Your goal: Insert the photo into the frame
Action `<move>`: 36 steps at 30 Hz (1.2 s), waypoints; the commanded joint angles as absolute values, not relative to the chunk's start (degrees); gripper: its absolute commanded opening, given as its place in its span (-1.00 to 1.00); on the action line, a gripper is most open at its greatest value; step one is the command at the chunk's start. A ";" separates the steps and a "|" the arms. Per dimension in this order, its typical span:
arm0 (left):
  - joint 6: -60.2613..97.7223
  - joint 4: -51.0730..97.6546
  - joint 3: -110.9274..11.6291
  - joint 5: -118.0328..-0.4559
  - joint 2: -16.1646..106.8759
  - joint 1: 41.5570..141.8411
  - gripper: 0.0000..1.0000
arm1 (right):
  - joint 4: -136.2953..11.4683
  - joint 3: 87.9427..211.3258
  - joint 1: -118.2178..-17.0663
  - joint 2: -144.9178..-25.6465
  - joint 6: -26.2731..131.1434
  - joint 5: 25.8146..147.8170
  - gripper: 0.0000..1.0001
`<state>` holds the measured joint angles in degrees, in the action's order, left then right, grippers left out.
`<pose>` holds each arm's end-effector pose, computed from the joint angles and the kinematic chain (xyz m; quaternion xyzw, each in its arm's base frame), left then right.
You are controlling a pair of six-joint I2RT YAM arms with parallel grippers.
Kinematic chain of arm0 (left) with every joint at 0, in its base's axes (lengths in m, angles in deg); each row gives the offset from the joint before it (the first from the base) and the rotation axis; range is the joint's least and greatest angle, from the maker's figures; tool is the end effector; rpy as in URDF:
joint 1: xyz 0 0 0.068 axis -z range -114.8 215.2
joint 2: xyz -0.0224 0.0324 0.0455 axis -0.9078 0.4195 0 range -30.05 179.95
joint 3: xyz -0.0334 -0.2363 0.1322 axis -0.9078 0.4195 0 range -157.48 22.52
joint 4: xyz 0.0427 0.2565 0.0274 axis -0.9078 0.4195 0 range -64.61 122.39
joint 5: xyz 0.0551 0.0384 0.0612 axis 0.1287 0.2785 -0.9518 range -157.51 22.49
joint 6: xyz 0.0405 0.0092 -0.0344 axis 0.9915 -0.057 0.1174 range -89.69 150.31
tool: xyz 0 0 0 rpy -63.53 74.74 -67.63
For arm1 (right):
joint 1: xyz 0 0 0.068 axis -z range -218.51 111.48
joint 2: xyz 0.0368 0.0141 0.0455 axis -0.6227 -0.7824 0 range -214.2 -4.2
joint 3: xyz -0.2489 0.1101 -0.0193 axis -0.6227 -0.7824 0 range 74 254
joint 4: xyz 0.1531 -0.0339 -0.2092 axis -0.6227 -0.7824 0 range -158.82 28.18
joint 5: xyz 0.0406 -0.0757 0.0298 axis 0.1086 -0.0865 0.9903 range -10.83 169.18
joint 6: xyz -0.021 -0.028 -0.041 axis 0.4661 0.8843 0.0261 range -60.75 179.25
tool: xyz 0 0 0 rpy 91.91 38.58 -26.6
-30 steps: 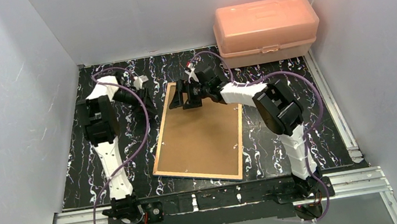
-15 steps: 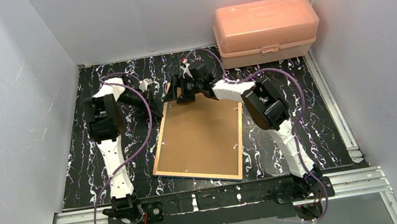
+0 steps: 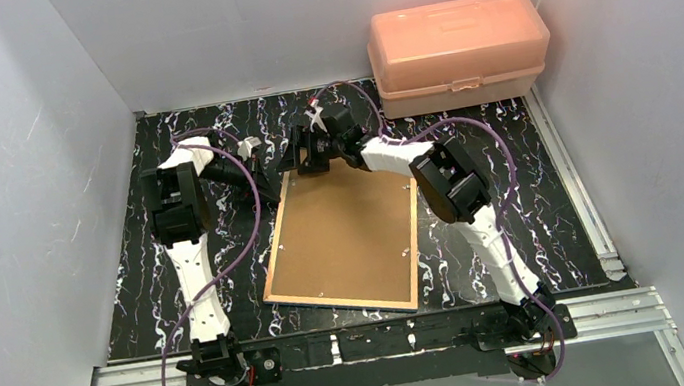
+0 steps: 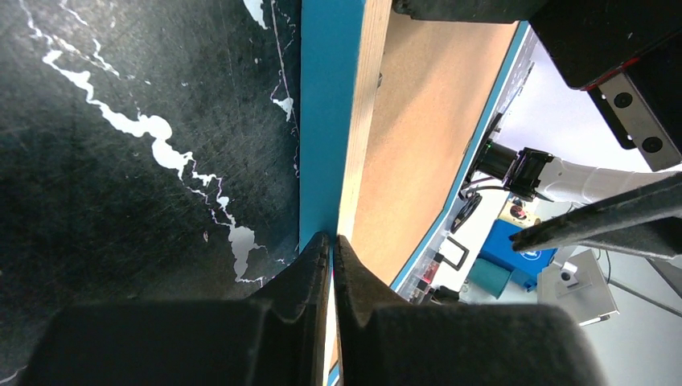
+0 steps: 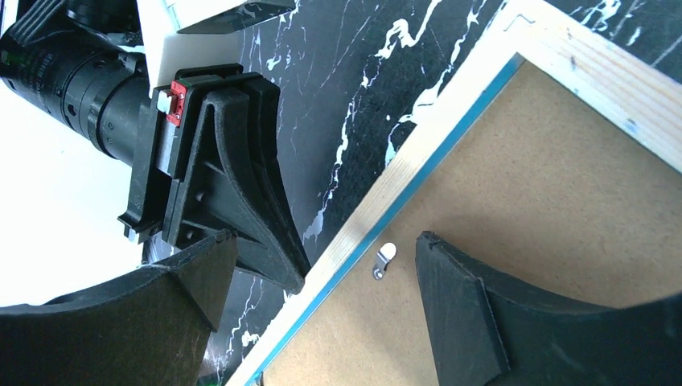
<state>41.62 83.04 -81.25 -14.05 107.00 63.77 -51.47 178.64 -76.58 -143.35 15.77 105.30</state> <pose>0.4500 -0.0174 0.1140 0.0733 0.8901 -0.4477 0.0427 0.4252 0.3529 0.1534 -0.0841 0.8226 0.4894 0.2770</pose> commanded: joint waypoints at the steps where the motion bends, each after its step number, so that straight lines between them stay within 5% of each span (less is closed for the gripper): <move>1: 42.77 82.28 -79.60 -16.47 106.02 65.24 -0.96 | -51.69 180.26 -77.86 -146.10 15.16 106.09 0.79; 36: 42.01 81.72 -78.23 -15.57 104.36 66.57 -1.00 | -57.22 175.27 -76.15 -138.72 17.86 107.36 0.75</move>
